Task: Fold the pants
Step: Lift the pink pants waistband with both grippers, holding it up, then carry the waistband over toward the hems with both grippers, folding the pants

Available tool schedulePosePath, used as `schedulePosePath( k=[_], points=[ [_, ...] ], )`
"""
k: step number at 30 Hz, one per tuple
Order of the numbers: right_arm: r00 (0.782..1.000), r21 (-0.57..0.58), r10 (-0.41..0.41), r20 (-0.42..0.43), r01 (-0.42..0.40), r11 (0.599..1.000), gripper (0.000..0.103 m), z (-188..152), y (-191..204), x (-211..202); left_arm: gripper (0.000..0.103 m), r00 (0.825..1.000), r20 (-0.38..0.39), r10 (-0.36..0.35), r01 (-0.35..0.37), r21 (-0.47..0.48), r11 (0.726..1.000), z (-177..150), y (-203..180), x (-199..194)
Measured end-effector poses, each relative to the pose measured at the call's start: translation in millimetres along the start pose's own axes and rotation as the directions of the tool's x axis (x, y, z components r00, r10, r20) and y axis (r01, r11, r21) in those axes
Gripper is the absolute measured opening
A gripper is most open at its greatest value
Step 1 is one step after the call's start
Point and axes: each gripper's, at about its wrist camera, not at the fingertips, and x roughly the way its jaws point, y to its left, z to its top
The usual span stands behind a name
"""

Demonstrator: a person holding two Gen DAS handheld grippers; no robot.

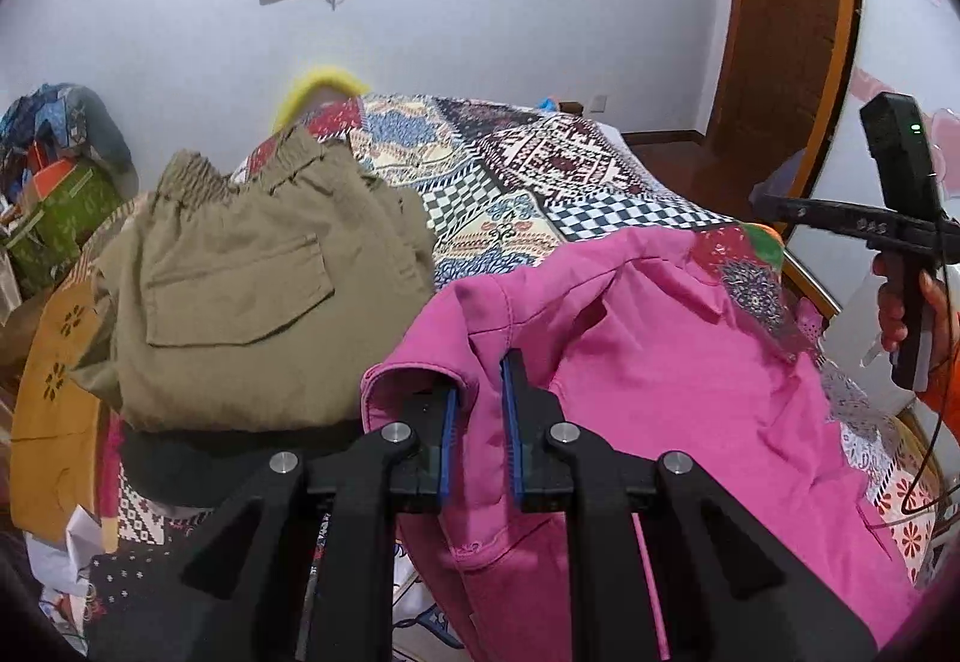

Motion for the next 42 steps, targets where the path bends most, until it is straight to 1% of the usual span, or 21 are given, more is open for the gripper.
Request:
schedulePosePath(
  k=[1,3,4,5,6,8,11,15,20,24,25,27,28,29,32,34,36,39,42],
  points=[
    [0.999,-0.003,-0.02,-0.027,0.02,1.0,0.004,-2,-1,5,0.013,1.0,-0.002,0.007,-0.007,0.015,1.0,-1,-2,-1],
    [0.994,-0.004,-0.037,-0.105,0.037,0.999,0.019,-12,-7,22,0.014,1.0,-0.011,0.015,-0.015,0.023,1.0,-2,-3,1],
    [0.991,0.003,-0.039,-0.126,0.04,0.999,0.039,-16,-9,28,0.014,1.0,-0.016,0.014,-0.014,0.02,1.0,-2,-1,3],
    [0.989,0.014,-0.031,-0.142,0.034,0.999,0.051,-22,-14,36,0.014,1.0,-0.021,0.014,-0.014,0.014,1.0,-3,0,5],
    [0.989,0.02,-0.027,-0.144,0.03,0.999,0.051,-26,-17,39,0.014,1.0,-0.026,0.015,-0.015,0.009,1.0,-4,1,9],
    [0.983,0.039,-0.003,-0.184,0.011,0.999,0.051,-35,-24,56,0.014,0.999,-0.036,0.019,-0.019,-0.004,1.0,-6,6,16],
    [0.971,0.078,0.076,-0.225,-0.06,0.995,0.049,-41,-31,72,0.014,0.998,-0.06,0.022,-0.024,-0.021,1.0,-10,11,29],
    [0.97,0.089,0.129,-0.206,-0.112,0.99,0.049,-36,-34,80,0.014,0.996,-0.086,0.031,-0.033,-0.031,0.999,-15,16,44],
    [0.956,0.126,0.226,-0.184,-0.206,0.971,0.049,-22,-36,91,0.014,0.996,-0.086,0.032,-0.035,-0.036,0.999,-17,16,52],
    [0.953,0.153,0.248,-0.174,-0.223,0.963,0.049,-12,-33,102,0.014,0.996,-0.084,0.039,-0.041,-0.025,0.999,-17,14,54],
    [0.953,0.162,0.251,-0.169,-0.224,0.961,0.047,-9,-34,105,0.014,0.996,-0.084,0.04,-0.042,-0.021,0.999,-17,13,55],
    [0.956,0.174,0.244,-0.163,-0.215,0.961,0.032,-5,-34,108,0.014,0.996,-0.084,0.041,-0.042,-0.02,0.999,-17,14,55],
    [0.957,0.188,0.242,-0.159,-0.212,0.959,0.017,-3,-36,109,0.014,0.996,-0.083,0.04,-0.042,-0.022,0.999,-16,14,55],
    [0.959,0.197,0.243,-0.149,-0.212,0.957,0.007,-3,-35,108,0.014,0.996,-0.083,0.041,-0.043,-0.022,0.999,-17,14,55],
    [0.966,0.215,0.239,-0.095,-0.214,0.953,0.007,-4,-39,96,0.014,0.996,-0.081,0.041,-0.043,-0.021,0.999,-17,14,54],
    [0.97,0.203,0.235,-0.053,-0.22,0.954,0.005,-4,-37,83,0.015,0.996,-0.08,0.043,-0.044,-0.019,0.999,-17,14,54],
    [0.973,0.191,0.228,-0.045,-0.215,0.958,0.005,-3,-33,74,0.015,0.996,-0.08,0.042,-0.044,-0.022,0.999,-17,15,54],
    [0.966,0.181,0.254,-0.038,-0.244,0.953,0.004,-1,-26,63,0.015,0.996,-0.08,0.042,-0.044,-0.023,0.999,-17,16,54],
    [0.968,0.16,0.251,-0.032,-0.242,0.957,0.003,1,-20,53,0.015,0.996,-0.08,0.039,-0.042,-0.029,0.999,-16,16,52]
  ],
)
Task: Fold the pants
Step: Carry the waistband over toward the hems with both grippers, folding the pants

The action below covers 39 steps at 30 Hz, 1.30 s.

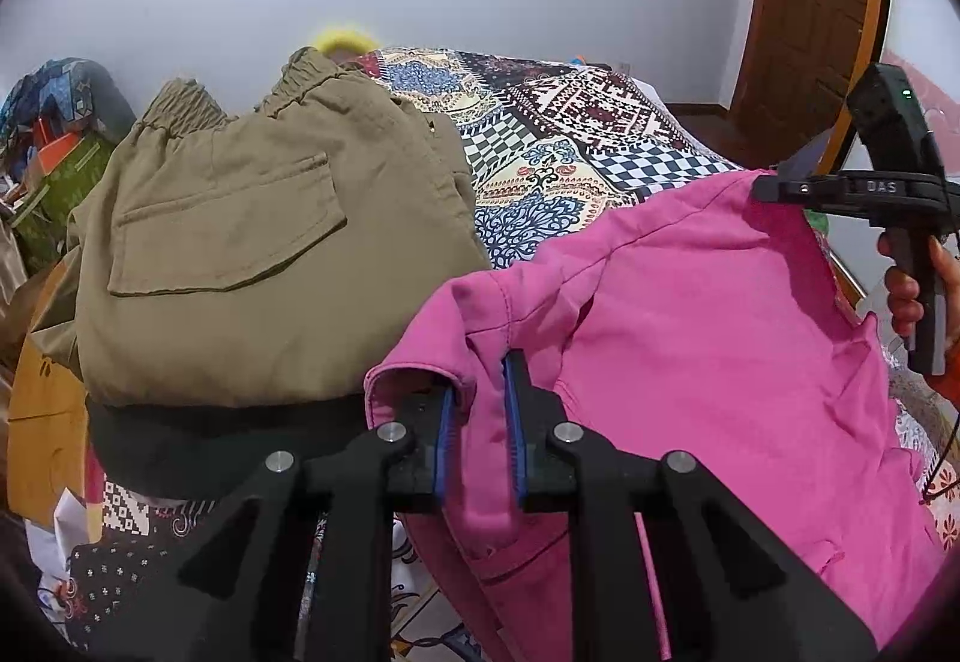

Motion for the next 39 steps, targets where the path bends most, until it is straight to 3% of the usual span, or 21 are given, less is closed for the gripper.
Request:
schedulePosePath(
  k=[10,19,23,29,39],
  points=[
    [0.997,-0.039,-0.026,0.072,0.029,0.999,0.002,6,22,-33,0.015,0.998,0.055,-0.017,0.016,0.014,1.0,9,-5,-30],
    [0.983,-0.064,-0.032,0.179,0.044,0.997,0.002,32,51,-76,0.015,0.992,0.124,-0.007,0.006,0.013,1.0,46,-1,-69],
    [0.978,-0.079,-0.026,0.205,0.043,0.996,0.002,35,65,-90,0.015,0.987,0.149,-0.053,0.056,-0.019,0.998,61,8,-83],
    [0.98,-0.106,0.001,0.197,0.02,0.994,0.002,15,89,-102,0.015,0.983,0.159,-0.088,0.087,0.013,0.996,45,2,-108],
    [0.981,-0.065,0.037,0.192,-0.025,0.998,0.002,-53,123,-129,0.015,0.983,0.119,-0.137,0.136,0.018,0.991,-3,1,-146]
  ],
)
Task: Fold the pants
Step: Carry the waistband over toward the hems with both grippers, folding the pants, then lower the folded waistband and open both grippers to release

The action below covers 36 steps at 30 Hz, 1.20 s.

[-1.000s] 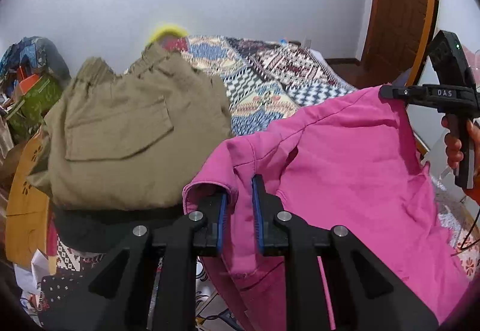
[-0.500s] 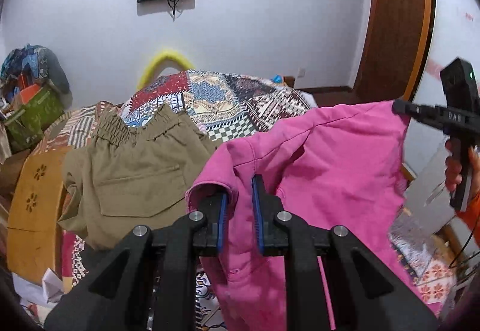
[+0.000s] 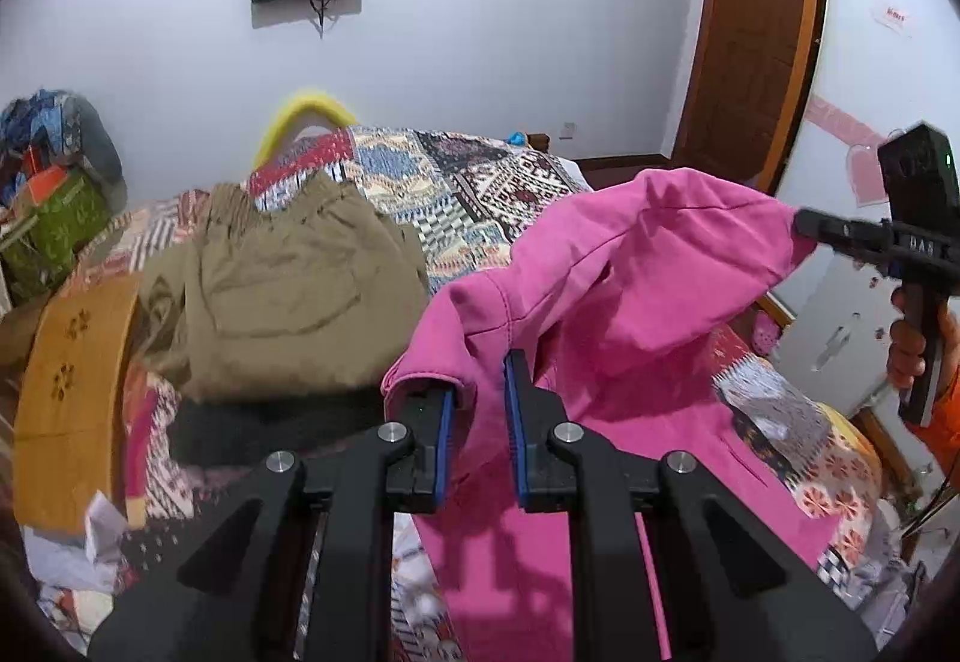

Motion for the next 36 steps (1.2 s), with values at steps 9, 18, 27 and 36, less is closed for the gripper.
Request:
schedulePosePath(
  k=[9,18,27,36],
  points=[
    [0.999,0.09,-0.035,-0.035,0.038,0.995,0.002,-62,5,-24,0.015,0.999,-0.037,-0.026,0.027,0.034,0.999,-47,-6,-26],
    [0.995,0.116,-0.082,-0.064,0.089,0.989,0.002,-103,14,-51,0.016,0.997,-0.072,-0.04,0.043,0.046,0.998,-96,-18,-49],
    [0.989,0.124,-0.101,-0.107,0.114,0.986,0.002,-136,19,-60,0.016,0.992,-0.111,-0.059,0.063,0.034,0.997,-126,-20,-53],
    [0.975,0.134,-0.12,-0.19,0.146,0.98,0.002,-163,10,-51,0.021,0.987,-0.156,-0.03,0.037,0.043,0.998,-153,-18,-44]
  ],
)
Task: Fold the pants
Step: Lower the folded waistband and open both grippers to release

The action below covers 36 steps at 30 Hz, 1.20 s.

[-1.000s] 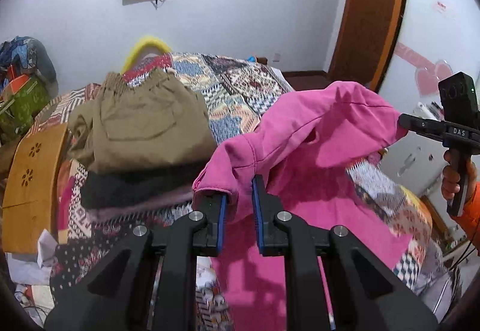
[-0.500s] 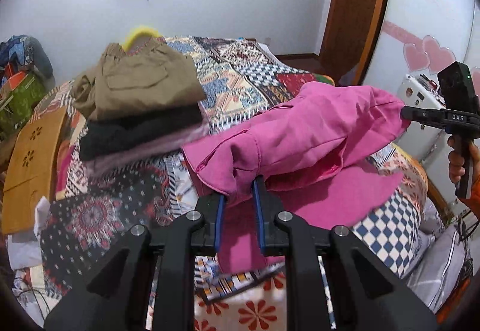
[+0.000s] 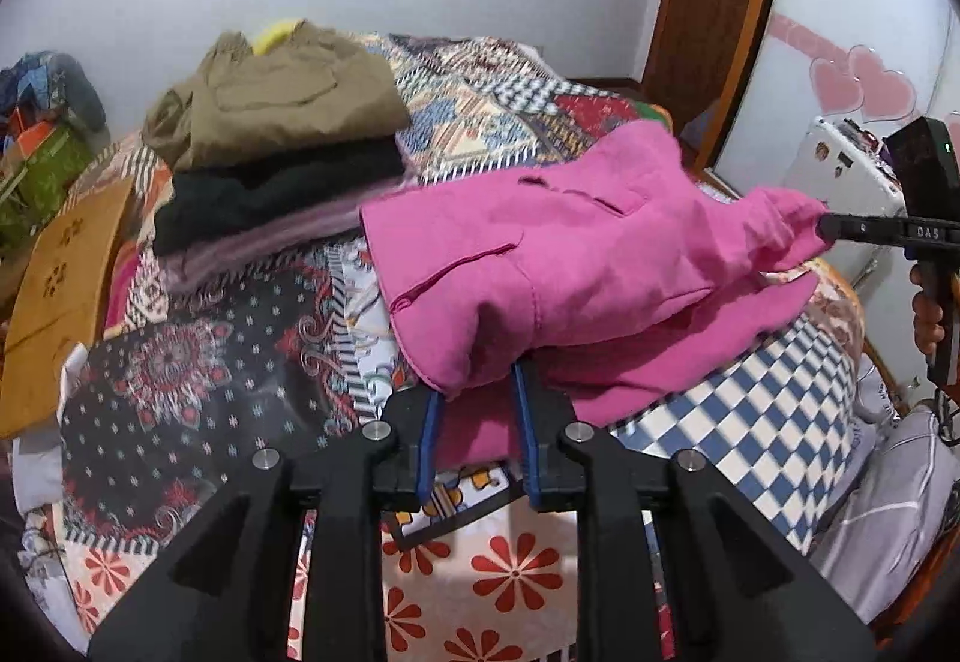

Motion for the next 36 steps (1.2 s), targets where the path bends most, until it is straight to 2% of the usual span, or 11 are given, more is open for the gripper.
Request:
schedulePosePath(
  k=[12,18,21,23,25,27,30,32,33,36],
  points=[
    [0.999,0.013,0.011,-0.044,-0.01,1.0,0.003,-17,-1,4,0.023,0.999,-0.032,0.009,-0.011,-0.039,0.999,-19,7,11],
    [0.994,0.001,-0.013,-0.109,0.013,1.0,0.004,-21,0,5,0.022,0.995,-0.039,0.089,-0.09,-0.037,0.995,-27,11,4],
    [0.986,-0.051,-0.094,-0.138,0.088,0.995,0.004,-19,4,2,0.023,0.991,-0.037,0.128,-0.13,-0.069,0.989,-27,22,-10],
    [0.984,-0.09,-0.128,-0.127,0.117,0.989,0.004,-13,10,-6,0.023,0.985,-0.01,0.172,-0.172,-0.078,0.982,-18,27,-24],
    [0.983,-0.134,-0.157,-0.091,0.144,0.981,0.004,-1,22,-12,0.029,0.974,0.034,0.224,-0.221,-0.083,0.972,0,27,-38],
    [0.987,-0.188,-0.155,-0.045,0.144,0.972,0.005,20,42,-13,0.048,0.965,0.07,0.252,-0.245,-0.099,0.964,17,25,-45],
    [0.992,-0.252,-0.128,0.007,0.125,0.96,0.014,47,72,4,0.052,0.966,0.118,0.231,-0.216,-0.122,0.969,39,19,-41],
    [0.994,-0.281,-0.105,0.023,0.107,0.954,0.037,55,88,24,0.052,0.974,0.104,0.201,-0.189,-0.118,0.975,49,10,-27],
    [0.995,-0.294,-0.093,0.024,0.096,0.951,0.042,59,96,36,0.052,0.976,0.096,0.195,-0.184,-0.111,0.977,51,5,-19],
    [0.997,-0.318,-0.067,-0.027,0.055,0.946,0.045,61,110,76,0.052,0.983,0.053,0.174,-0.17,-0.07,0.983,50,-11,8]
  ],
)
